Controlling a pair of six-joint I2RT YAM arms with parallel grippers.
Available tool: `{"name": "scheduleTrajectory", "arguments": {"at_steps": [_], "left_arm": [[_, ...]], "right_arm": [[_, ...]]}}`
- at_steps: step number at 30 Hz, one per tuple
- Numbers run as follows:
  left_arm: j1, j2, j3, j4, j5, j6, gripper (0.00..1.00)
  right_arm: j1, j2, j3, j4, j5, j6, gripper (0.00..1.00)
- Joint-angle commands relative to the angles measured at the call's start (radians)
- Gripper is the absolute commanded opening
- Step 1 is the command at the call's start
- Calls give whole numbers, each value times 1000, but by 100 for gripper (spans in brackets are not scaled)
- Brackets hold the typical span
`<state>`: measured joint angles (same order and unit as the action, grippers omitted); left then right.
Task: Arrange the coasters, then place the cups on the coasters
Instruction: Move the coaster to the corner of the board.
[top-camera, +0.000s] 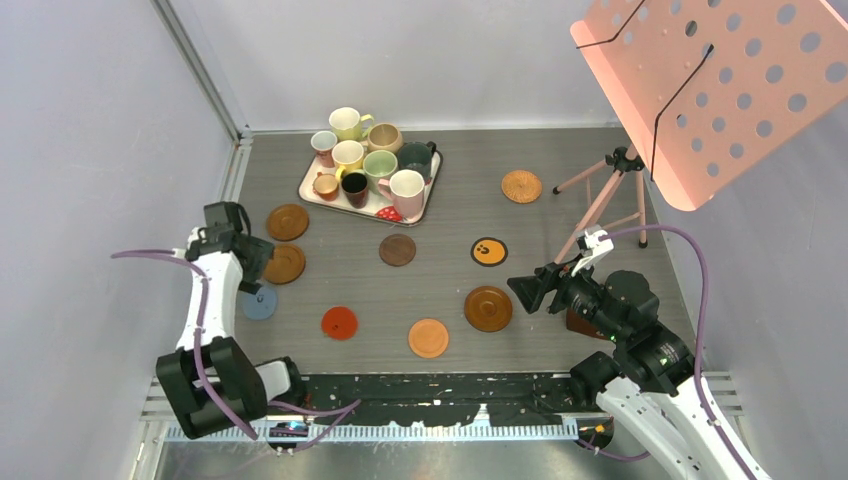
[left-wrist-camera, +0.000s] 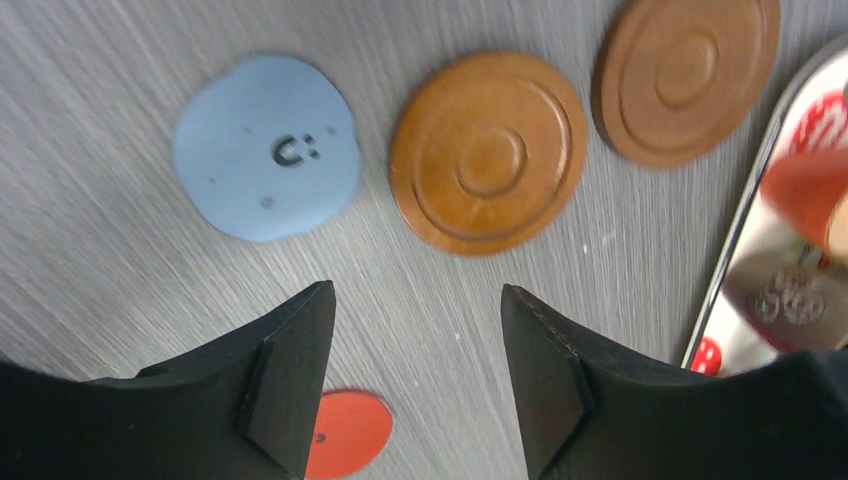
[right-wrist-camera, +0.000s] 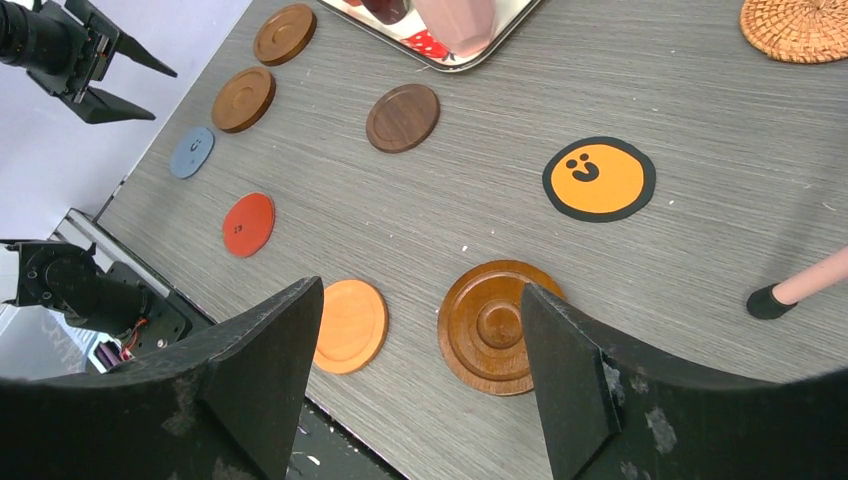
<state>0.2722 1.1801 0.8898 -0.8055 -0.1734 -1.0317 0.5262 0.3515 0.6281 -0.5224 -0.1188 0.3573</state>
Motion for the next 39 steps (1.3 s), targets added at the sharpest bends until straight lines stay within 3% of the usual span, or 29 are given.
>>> {"name": "scheduleTrajectory", "arguments": {"at_steps": [1,6,12,17,25,30,39], "left_arm": [[109,31,-1,47,-61,22,64],[221,81,10,94,-69,56,63],[300,159,63,62,-145,88,53],[358,255,80,86,-96,111,49],[364,376,41,190,35,55,44],[347,437,61,198,58,56,23],[333,464,103,107,54,67,19]], "right_arm": [[3,-1,10,69,-13,4,79],[3,16,13,74,-13,-12,79],[3,33,31,74,-46,-4,79],[3,64,66,43,-62,-6,79],[3,126,160,-46,-63,-15,79],[3,145,212,-90,-25,-23,78],[3,169,247,-113,8,-20,78]]}}
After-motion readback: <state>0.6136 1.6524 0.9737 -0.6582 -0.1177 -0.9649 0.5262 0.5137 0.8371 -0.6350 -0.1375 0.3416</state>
